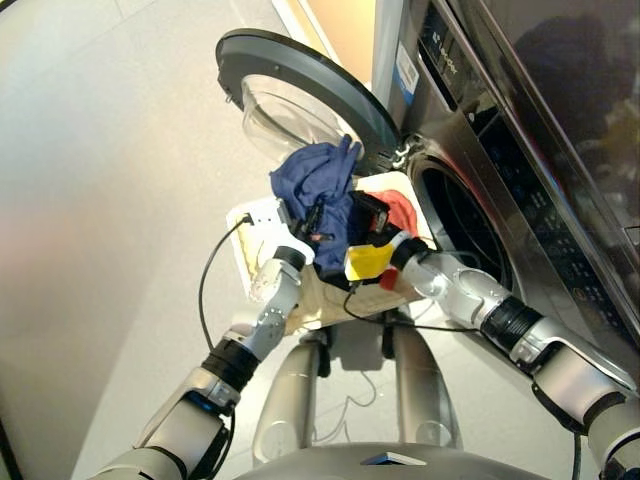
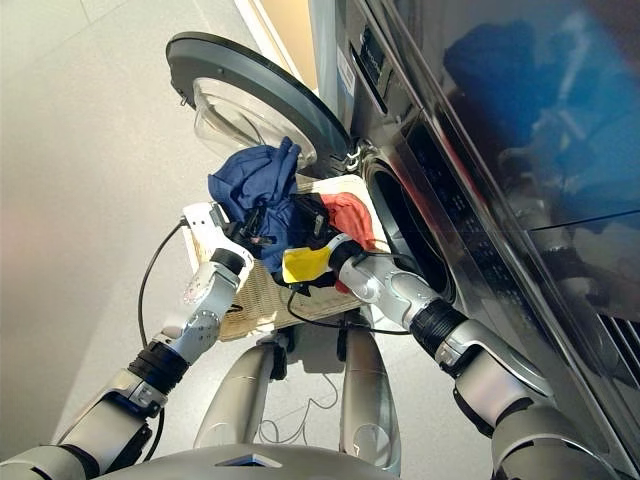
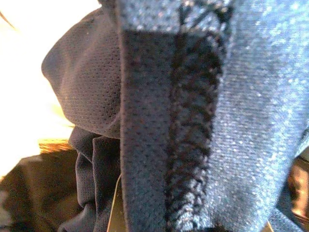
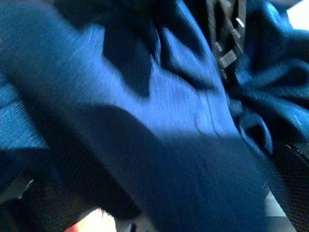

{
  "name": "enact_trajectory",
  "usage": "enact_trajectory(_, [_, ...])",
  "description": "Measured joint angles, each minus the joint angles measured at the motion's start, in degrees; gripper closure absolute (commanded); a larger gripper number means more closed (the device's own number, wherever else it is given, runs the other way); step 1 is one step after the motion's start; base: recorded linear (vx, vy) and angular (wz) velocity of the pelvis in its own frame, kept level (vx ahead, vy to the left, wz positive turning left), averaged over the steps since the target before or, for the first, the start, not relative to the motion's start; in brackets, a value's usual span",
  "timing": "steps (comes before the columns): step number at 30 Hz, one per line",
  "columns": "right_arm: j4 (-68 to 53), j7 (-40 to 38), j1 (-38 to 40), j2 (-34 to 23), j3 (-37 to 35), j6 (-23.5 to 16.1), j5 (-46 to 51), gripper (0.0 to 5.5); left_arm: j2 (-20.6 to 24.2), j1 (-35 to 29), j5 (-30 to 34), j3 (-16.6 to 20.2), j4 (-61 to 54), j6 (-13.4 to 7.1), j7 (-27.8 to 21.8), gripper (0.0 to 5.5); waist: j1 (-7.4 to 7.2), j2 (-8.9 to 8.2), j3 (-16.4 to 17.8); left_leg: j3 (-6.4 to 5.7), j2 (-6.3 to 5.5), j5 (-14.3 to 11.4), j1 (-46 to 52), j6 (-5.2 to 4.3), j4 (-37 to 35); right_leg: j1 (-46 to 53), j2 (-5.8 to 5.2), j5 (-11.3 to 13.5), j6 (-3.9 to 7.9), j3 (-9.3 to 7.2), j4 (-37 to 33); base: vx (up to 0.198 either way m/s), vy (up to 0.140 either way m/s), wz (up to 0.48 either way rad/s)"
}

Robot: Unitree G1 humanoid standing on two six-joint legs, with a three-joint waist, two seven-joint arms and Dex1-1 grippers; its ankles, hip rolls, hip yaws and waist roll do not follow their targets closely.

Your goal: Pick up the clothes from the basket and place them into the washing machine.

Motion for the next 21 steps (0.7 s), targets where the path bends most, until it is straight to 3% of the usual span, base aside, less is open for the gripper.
enact_trajectory(5, [2.09,-1.14,-1.45,0.19,1.15,0.76,-1.05,0.0,0.6,0.01,-3.0,-1.87,-0.78,0.88,-0.56,5.5,0.77,1.13,-0.72,-0.13,-0.02,0.01,-0.81,-0.02,0.07,-0.79,-0.03,-0.02,-0.02,0.01,0.06,0.0,0.0,0.0])
enact_trajectory(6, [2.18,-1.28,-1.48,0.45,1.21,0.8,-1.04,2.46,0.78,0.01,-3.39,-1.89,-1.08,1.22,-0.84,5.5,0.83,1.23,-0.78,-0.13,-0.01,0.02,-0.84,-0.02,0.05,-0.85,-0.02,-0.02,-0.02,-0.01,0.06,0.0,0.0,0.0])
enact_trajectory(7, [2.29,-1.47,-1.48,0.81,1.22,0.86,-1.03,5.5,1.38,0.0,-3.55,-2.0,-1.32,1.35,-0.94,5.5,0.76,1.28,-0.81,-0.13,-0.01,0.02,-0.84,-0.03,0.03,-0.85,-0.01,-0.03,-0.02,0.0,0.06,0.0,0.0,0.0])
enact_trajectory(11, [2.43,-2.45,-1.52,1.07,1.05,1.05,-0.96,5.5,2.88,0.16,-4.56,-2.57,-1.67,1.91,-0.95,5.5,0.75,1.3,-0.83,-0.13,-0.2,0.02,-0.84,-0.03,0.06,-0.86,0.01,-0.02,-0.02,0.01,0.09,0.0,0.0,0.0])
enact_trajectory(12, [2.63,-2.47,-1.51,1.06,1.05,1.18,-0.92,5.5,3.39,0.18,-4.58,-2.57,-1.69,2.09,-0.96,4.96,0.75,1.3,-0.84,-0.13,-0.22,0.01,-0.84,-0.02,0.08,-0.86,0.01,-0.02,-0.02,0.02,0.1,0.0,0.0,0.0])
enact_trajectory(13, [2.78,-2.47,-1.5,1.06,1.05,1.4,-0.86,5.5,4.03,0.2,-4.64,-2.63,-1.84,2.34,-1.16,3.15,0.74,1.3,-0.85,-0.13,-0.31,0.02,-0.85,-0.02,0.1,-0.86,0.02,-0.02,-0.02,0.04,0.11,0.0,0.0,0.0])
enact_trajectory(14, [2.96,-2.48,-1.5,1.06,1.04,1.43,-0.85,5.5,4.42,0.22,-4.62,-2.73,-1.87,2.41,-1.39,0.0,0.74,1.31,-0.92,-0.13,-0.31,0.01,-0.85,-0.02,0.1,-0.86,0.01,-0.02,-0.01,0.05,0.11,0.0,0.0,0.0])
enact_trajectory(19, [2.93,-2.61,-0.88,1.24,0.91,0.77,0.3,5.5,3.97,0.43,-4.84,-4.12,-2.1,2.51,-2.97,0.0,0.7,1.27,-2.38,-0.13,-0.54,0.01,-1.76,-0.01,0.15,-1.7,0.02,-0.03,0.0,0.09,0.14,0.0,0.0,0.0])
enact_trajectory(21, [2.83,-2.9,0.44,1.98,0.14,0.48,2.15,5.5,3.93,0.62,-5.4,-2.78,-2.01,2.58,-3.0,0.0,0.57,1.29,-2.41,-0.09,-0.51,0.01,-1.77,-0.01,0.16,-1.75,0.01,0.0,-0.03,0.11,0.15,0.0,0.0,0.0])
